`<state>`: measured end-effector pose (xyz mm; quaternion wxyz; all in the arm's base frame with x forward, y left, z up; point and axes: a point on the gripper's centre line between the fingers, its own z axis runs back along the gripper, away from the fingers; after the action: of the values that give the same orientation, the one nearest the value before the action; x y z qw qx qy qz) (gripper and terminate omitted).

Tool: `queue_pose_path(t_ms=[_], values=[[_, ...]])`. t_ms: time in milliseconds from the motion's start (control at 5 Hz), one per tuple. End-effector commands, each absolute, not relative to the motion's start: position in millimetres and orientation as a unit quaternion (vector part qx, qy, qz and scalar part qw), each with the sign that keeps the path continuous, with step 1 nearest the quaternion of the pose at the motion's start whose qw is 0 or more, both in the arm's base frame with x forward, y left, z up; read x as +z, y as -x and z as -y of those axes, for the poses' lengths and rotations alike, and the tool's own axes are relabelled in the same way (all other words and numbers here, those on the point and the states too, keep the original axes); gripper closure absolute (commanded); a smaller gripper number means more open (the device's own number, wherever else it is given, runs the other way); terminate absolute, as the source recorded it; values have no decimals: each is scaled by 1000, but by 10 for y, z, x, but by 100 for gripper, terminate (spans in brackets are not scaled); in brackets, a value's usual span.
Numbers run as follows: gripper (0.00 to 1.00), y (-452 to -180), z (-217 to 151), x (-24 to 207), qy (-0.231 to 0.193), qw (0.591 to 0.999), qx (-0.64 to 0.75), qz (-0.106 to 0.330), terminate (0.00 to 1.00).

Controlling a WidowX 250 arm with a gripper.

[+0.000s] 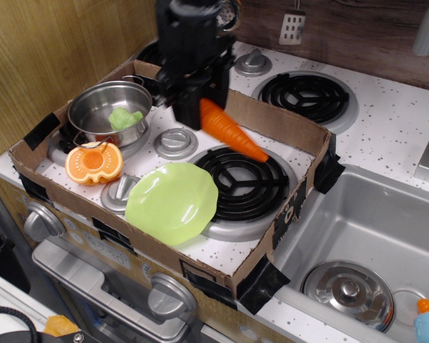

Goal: Take carrot off plate

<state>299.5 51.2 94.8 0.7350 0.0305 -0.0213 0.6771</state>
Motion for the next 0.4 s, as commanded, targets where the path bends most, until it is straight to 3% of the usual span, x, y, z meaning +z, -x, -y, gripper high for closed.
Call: queue_pose_path(t_ms=[0,200], values=[[100,-3617,-432,866,2,703,703,108,0],[100,-3694,-515,715,11,684,718,126,0]])
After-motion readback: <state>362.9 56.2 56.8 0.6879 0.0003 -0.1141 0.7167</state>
